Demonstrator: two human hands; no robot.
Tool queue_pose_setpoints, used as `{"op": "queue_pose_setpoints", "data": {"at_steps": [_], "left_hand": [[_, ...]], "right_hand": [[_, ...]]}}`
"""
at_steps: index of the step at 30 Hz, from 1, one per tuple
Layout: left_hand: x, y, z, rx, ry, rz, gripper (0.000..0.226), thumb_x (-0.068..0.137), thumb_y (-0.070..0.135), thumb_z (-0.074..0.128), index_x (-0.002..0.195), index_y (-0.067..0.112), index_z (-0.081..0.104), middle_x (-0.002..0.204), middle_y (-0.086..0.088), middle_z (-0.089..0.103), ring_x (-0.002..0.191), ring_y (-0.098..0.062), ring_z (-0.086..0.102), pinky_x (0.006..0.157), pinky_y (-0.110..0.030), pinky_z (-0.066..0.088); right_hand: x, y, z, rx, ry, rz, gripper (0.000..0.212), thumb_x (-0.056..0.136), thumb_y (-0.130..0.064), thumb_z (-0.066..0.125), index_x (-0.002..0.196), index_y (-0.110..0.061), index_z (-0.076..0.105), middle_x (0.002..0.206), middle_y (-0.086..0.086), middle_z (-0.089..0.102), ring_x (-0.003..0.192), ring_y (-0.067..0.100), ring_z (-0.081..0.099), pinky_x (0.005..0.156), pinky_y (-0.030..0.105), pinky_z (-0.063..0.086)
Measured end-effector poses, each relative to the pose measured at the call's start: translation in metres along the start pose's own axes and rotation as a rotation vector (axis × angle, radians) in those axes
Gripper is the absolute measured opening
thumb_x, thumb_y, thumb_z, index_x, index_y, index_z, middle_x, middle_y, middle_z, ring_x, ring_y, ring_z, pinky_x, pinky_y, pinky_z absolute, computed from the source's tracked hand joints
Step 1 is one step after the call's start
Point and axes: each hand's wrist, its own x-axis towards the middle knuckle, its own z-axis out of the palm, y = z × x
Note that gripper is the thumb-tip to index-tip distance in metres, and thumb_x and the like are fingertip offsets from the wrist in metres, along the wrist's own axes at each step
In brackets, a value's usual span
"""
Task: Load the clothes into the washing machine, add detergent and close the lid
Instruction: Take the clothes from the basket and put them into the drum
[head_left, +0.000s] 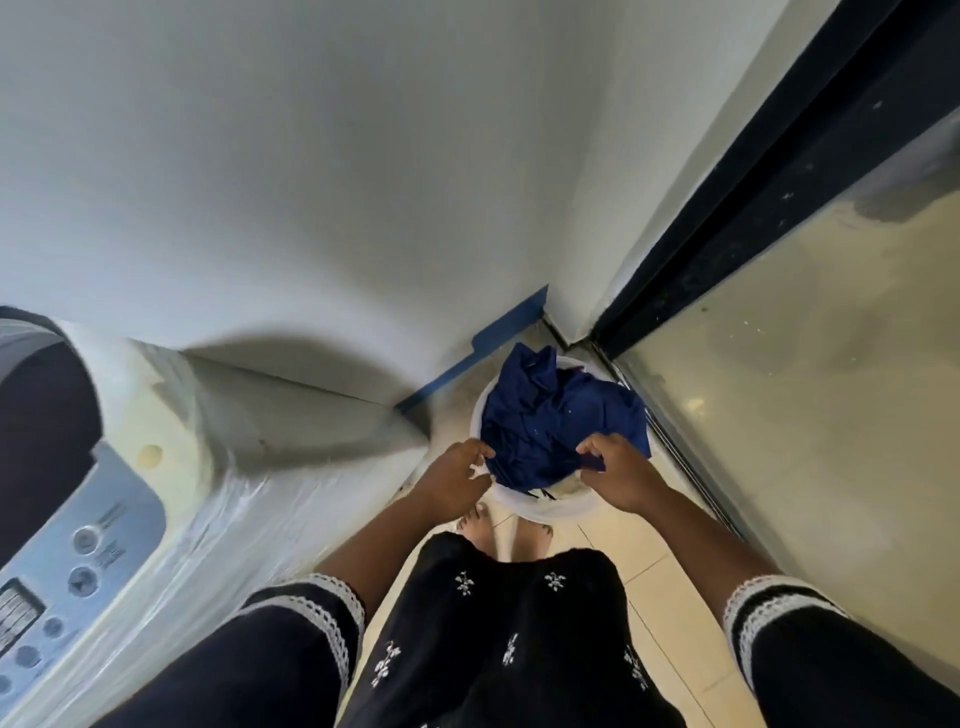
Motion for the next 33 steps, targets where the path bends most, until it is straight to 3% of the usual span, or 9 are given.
{"op": "queue_pose_setpoints", "data": {"at_steps": [6, 9, 13, 16, 19, 22, 25, 28, 33], "left_hand": [[0.104, -0.017, 0.019, 0.032, -0.012, 0.027, 0.035, 0.096, 0.011, 0.059, 0.131, 0.009, 0.053, 0.126, -0.012, 0.052, 0.11, -0.024, 0.055, 0.096, -0.03, 0.046], [0.147, -0.03, 0.029, -0.008, -0.004, 0.032, 0.034, 0.096, 0.011, 0.059, 0.13, 0.01, 0.053, 0.126, -0.013, 0.053, 0.114, -0.027, 0.054, 0.101, -0.037, 0.047], [0.181, -0.046, 0.033, -0.1, 0.033, 0.018, 0.031, 0.097, 0.007, 0.056, 0.128, 0.009, 0.055, 0.121, -0.009, 0.054, 0.112, -0.022, 0.055, 0.098, -0.031, 0.047], [0.187, -0.064, 0.031, -0.138, 0.061, 0.002, 0.031, 0.098, 0.005, 0.055, 0.128, 0.008, 0.055, 0.119, -0.009, 0.055, 0.11, -0.019, 0.055, 0.086, -0.01, 0.045], [0.169, -0.074, 0.031, -0.135, 0.091, -0.011, 0.031, 0.097, 0.005, 0.055, 0.127, 0.008, 0.055, 0.118, -0.008, 0.057, 0.105, -0.017, 0.055, 0.071, 0.003, 0.04], [0.128, -0.071, 0.031, -0.186, 0.069, -0.005, 0.035, 0.094, 0.005, 0.061, 0.127, 0.012, 0.052, 0.117, -0.009, 0.056, 0.105, -0.023, 0.057, 0.076, -0.005, 0.045], [0.083, -0.057, 0.024, -0.219, 0.054, 0.015, 0.046, 0.091, 0.006, 0.065, 0.131, 0.02, 0.047, 0.115, -0.002, 0.054, 0.106, -0.024, 0.056, 0.088, -0.024, 0.049], [0.036, -0.031, 0.006, -0.267, 0.084, 0.054, 0.056, 0.087, 0.006, 0.069, 0.129, 0.032, 0.041, 0.114, 0.008, 0.051, 0.107, -0.018, 0.053, 0.087, -0.019, 0.047], [-0.021, 0.008, -0.028, -0.221, 0.134, 0.113, 0.083, 0.079, 0.018, 0.081, 0.143, 0.03, 0.029, 0.139, -0.002, 0.04, 0.126, -0.021, 0.046, 0.103, -0.037, 0.045]], "right_hand": [[0.113, 0.021, 0.018, -0.109, -0.006, 0.05, 0.054, 0.087, -0.032, 0.068, 0.137, -0.026, 0.049, 0.145, 0.012, 0.036, 0.132, 0.036, 0.041, 0.106, 0.048, 0.041], [0.168, 0.011, 0.03, -0.102, 0.024, 0.005, 0.062, 0.087, -0.032, 0.068, 0.142, -0.036, 0.039, 0.158, 0.014, 0.013, 0.136, 0.041, 0.035, 0.105, 0.049, 0.042], [0.226, -0.012, 0.042, -0.041, 0.027, 0.025, 0.079, 0.089, -0.031, 0.067, 0.154, -0.037, 0.023, 0.162, 0.016, -0.013, 0.144, 0.041, 0.025, 0.11, 0.047, 0.039], [0.242, -0.019, 0.052, 0.155, 0.042, 0.091, 0.082, 0.087, -0.028, 0.071, 0.155, -0.014, 0.028, 0.163, 0.012, 0.003, 0.144, 0.033, 0.029, 0.11, 0.038, 0.037], [0.22, -0.026, 0.064, 0.33, 0.127, 0.124, 0.067, 0.085, -0.026, 0.075, 0.141, -0.003, 0.048, 0.148, 0.01, 0.034, 0.128, 0.028, 0.047, 0.096, 0.033, 0.042], [0.173, -0.036, 0.071, 0.363, 0.19, 0.094, 0.045, 0.083, -0.033, 0.077, 0.118, -0.008, 0.065, 0.125, 0.006, 0.052, 0.107, 0.023, 0.058, 0.083, 0.029, 0.04], [0.118, -0.048, 0.067, 0.271, 0.199, 0.032, 0.035, 0.084, -0.036, 0.075, 0.108, -0.01, 0.07, 0.108, -0.002, 0.052, 0.097, 0.016, 0.058, 0.081, 0.024, 0.038], [0.058, -0.068, 0.051, 0.237, 0.249, -0.081, 0.022, 0.087, -0.031, 0.073, 0.095, -0.011, 0.074, 0.097, -0.006, 0.052, 0.087, 0.014, 0.058, 0.081, 0.026, 0.043], [-0.026, -0.106, 0.008, 0.37, 0.379, -0.218, 0.022, 0.084, -0.026, 0.076, 0.072, -0.009, 0.072, 0.077, -0.008, 0.058, 0.068, 0.005, 0.057, 0.068, 0.022, 0.041]]}}
